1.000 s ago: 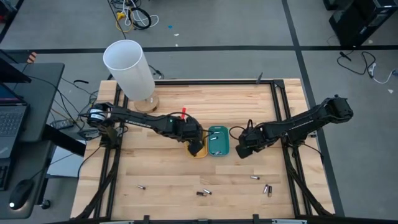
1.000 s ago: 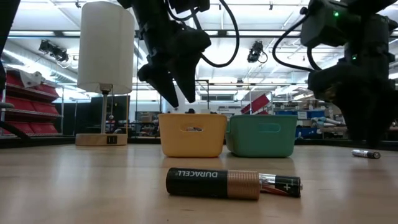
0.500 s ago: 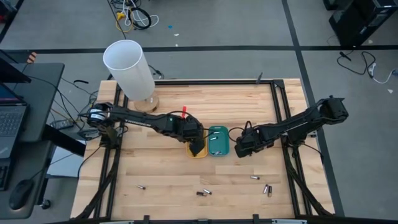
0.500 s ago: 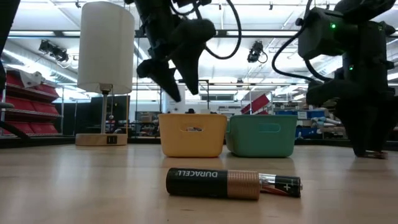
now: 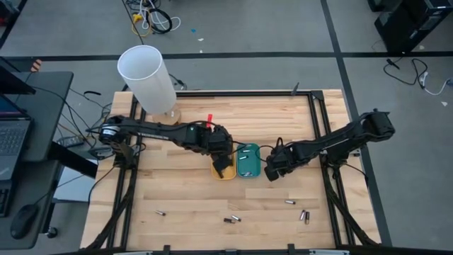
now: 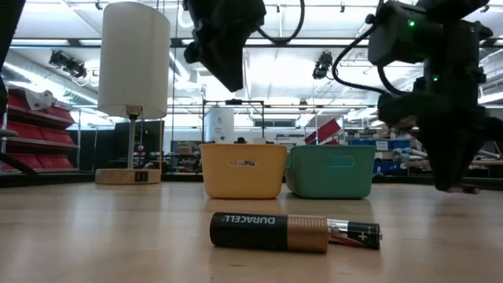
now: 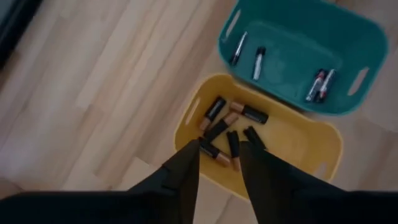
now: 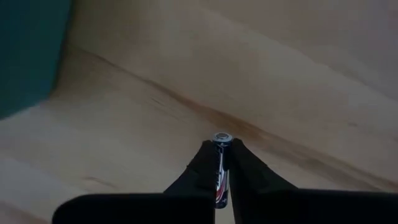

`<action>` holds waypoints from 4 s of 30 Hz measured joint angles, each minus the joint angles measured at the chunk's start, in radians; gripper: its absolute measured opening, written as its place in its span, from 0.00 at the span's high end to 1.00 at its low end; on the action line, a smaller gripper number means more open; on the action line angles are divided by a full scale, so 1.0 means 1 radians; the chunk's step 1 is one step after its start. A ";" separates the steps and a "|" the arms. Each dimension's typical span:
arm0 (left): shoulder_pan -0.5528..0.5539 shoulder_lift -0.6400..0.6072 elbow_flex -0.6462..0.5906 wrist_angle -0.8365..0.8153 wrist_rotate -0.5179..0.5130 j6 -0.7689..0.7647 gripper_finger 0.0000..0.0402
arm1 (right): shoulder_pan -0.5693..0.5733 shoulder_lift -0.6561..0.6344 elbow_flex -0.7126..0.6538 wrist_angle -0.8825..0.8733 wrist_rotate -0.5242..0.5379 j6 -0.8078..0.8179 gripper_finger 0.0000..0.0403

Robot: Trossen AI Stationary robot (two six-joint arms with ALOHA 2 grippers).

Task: Sort batteries
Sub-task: Put the silver battery into the blue bin, then put the black battery into the yellow bin

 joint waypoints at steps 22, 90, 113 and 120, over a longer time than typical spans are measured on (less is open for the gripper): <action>0.000 0.000 0.002 0.133 0.000 0.110 0.70 | -0.066 -0.183 0.001 0.490 0.143 -0.190 0.93; -0.032 0.002 -0.068 0.310 0.095 0.139 0.56 | 0.618 0.015 0.001 0.193 -0.474 0.772 0.61; -0.183 -0.003 -0.081 0.311 0.002 0.086 0.56 | 0.610 0.195 0.004 0.264 -0.538 0.665 0.84; -0.179 -0.003 0.017 0.236 -0.023 0.177 0.56 | 0.612 0.168 0.003 0.215 -0.501 0.663 0.94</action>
